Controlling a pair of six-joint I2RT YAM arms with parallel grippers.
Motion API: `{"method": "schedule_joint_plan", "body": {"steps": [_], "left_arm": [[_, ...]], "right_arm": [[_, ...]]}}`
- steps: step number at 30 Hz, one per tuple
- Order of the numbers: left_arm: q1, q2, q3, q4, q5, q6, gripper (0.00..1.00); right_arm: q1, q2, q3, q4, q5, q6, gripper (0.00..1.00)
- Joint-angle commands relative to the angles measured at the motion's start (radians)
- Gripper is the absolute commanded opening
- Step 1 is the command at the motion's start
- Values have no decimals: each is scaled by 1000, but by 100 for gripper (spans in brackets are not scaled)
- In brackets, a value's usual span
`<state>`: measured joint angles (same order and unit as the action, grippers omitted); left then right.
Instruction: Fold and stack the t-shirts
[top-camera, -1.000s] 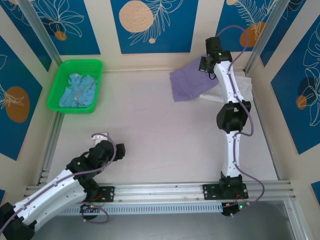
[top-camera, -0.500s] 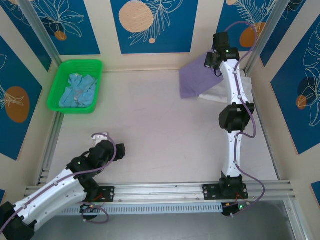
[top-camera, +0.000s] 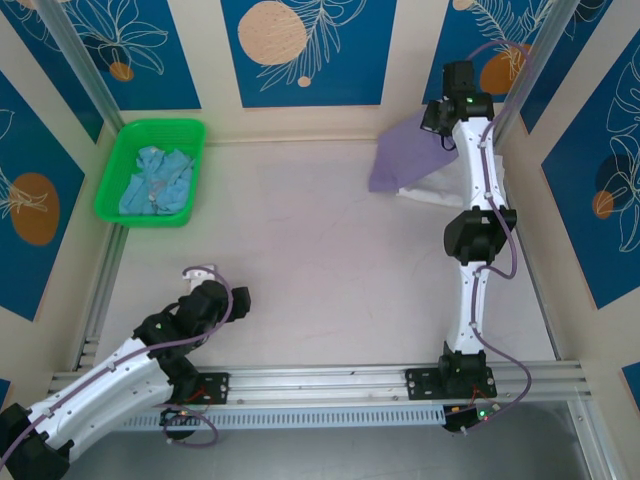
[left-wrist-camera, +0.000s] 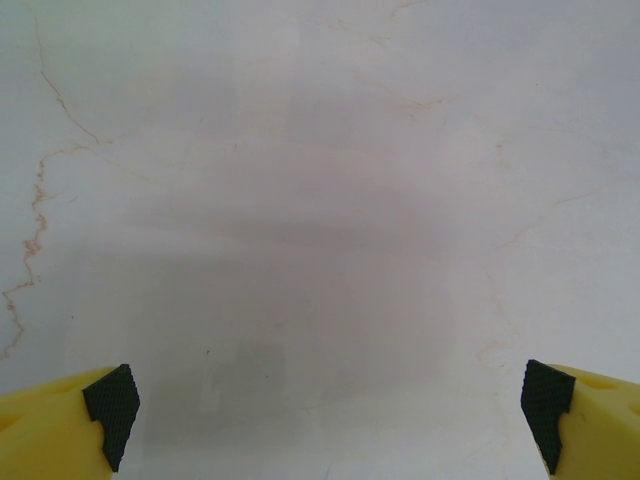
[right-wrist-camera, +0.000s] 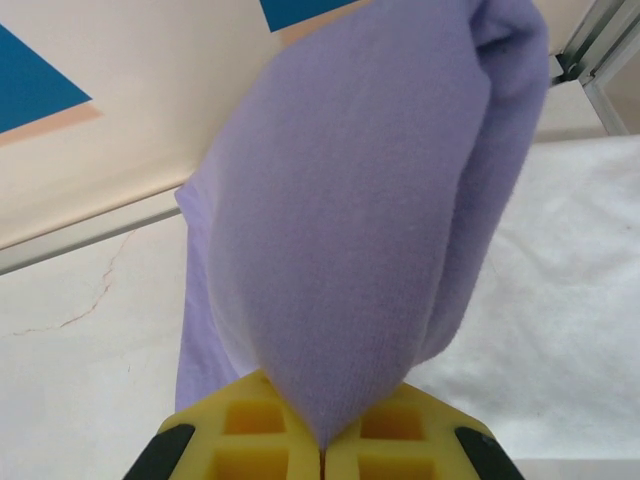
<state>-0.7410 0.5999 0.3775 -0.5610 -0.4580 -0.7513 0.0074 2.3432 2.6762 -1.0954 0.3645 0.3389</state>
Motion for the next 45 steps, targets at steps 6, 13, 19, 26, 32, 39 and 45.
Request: {"method": "schedule_joint_plan", "body": {"steps": [6, 13, 19, 26, 32, 39, 45], "left_arm": [[0, 10, -6, 4, -28, -13, 100], [0, 24, -2, 7, -23, -14, 100], [1, 33, -2, 13, -18, -14, 100], [0, 63, -3, 35, -8, -8, 100], [0, 76, -8, 53, -3, -3, 100], [1, 72, -17, 64, -6, -2, 100], [0, 79, -19, 73, -7, 1, 100]], "right_arm": [[-36, -63, 42, 13, -27, -32, 0], [-49, -57, -28, 69, 57, -81, 0], [-85, -14, -74, 107, 98, -85, 0], [-134, 54, -81, 148, 100, -102, 0], [-171, 112, -85, 182, 84, -133, 0], [-235, 154, -108, 167, 37, -83, 0], [-265, 168, -151, 165, 34, -47, 5]]}}
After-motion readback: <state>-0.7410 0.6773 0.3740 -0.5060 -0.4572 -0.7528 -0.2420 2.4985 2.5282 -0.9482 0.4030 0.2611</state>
